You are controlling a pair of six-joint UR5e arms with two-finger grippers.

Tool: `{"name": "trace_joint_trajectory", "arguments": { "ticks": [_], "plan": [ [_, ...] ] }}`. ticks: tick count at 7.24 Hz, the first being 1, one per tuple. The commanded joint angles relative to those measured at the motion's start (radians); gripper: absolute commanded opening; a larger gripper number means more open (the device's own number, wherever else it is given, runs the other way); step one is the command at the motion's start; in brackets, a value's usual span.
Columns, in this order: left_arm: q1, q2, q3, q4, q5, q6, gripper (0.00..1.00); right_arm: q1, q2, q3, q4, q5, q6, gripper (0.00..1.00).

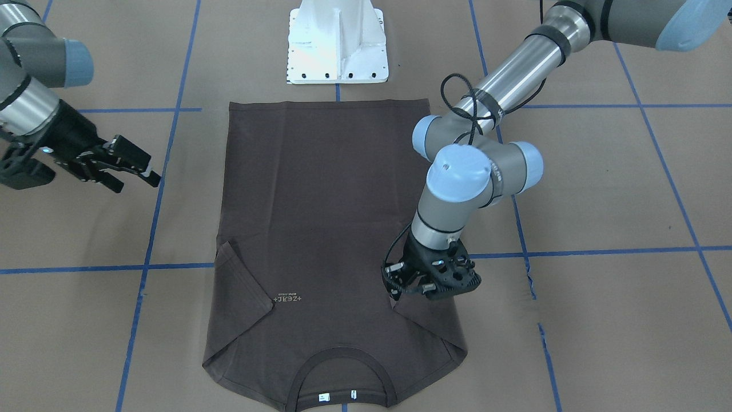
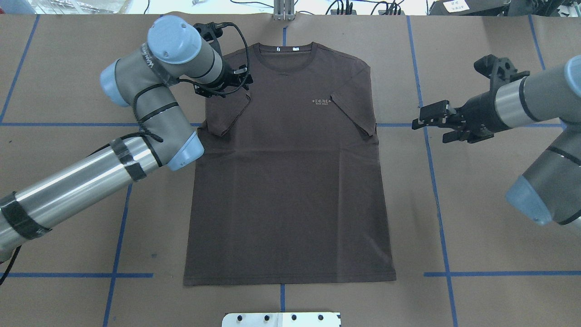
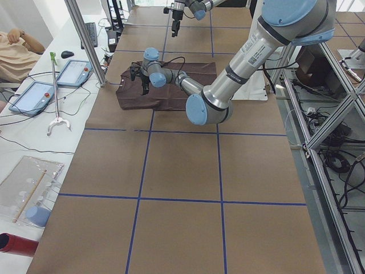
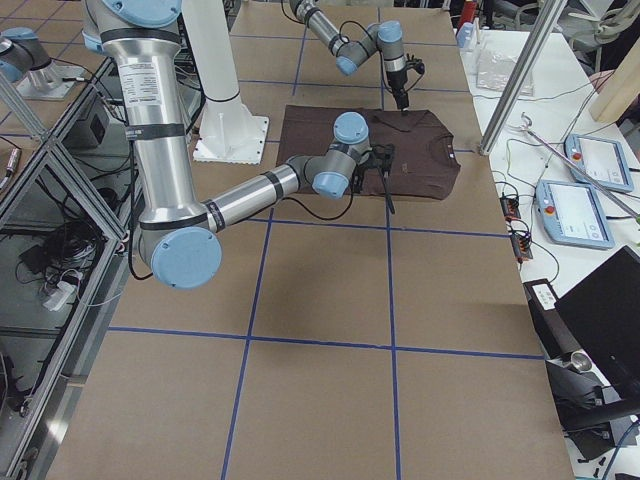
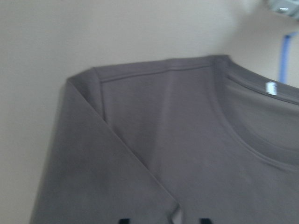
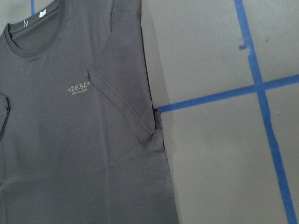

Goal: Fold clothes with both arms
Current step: 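Move both grippers to the hem corners nearest the robot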

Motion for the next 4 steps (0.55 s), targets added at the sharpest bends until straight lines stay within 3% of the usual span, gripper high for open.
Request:
{"name": "trace_joint_trajectory", "arguments": {
  "ticks": [1,2,3,4],
  "plan": [
    [0.005,0.198,-0.292,-0.004,-0.111,0.005,0.77,-0.237,-0.061,0.070,-0.022,-0.165,0.161,0.96],
    [0.001,0.216,-0.326,0.004,-0.174,-0.003,0.77,-0.406,-0.069,0.104,-0.072,-0.347,0.251,0.96],
    [0.001,0.271,-0.398,0.004,-0.174,-0.003,0.77,-0.555,-0.058,0.165,-0.256,-0.520,0.378,0.94],
    [-0.001,0.311,-0.444,0.004,-0.171,-0.004,0.78,-0.634,-0.044,0.197,-0.342,-0.586,0.451,0.90]
  ]
}}
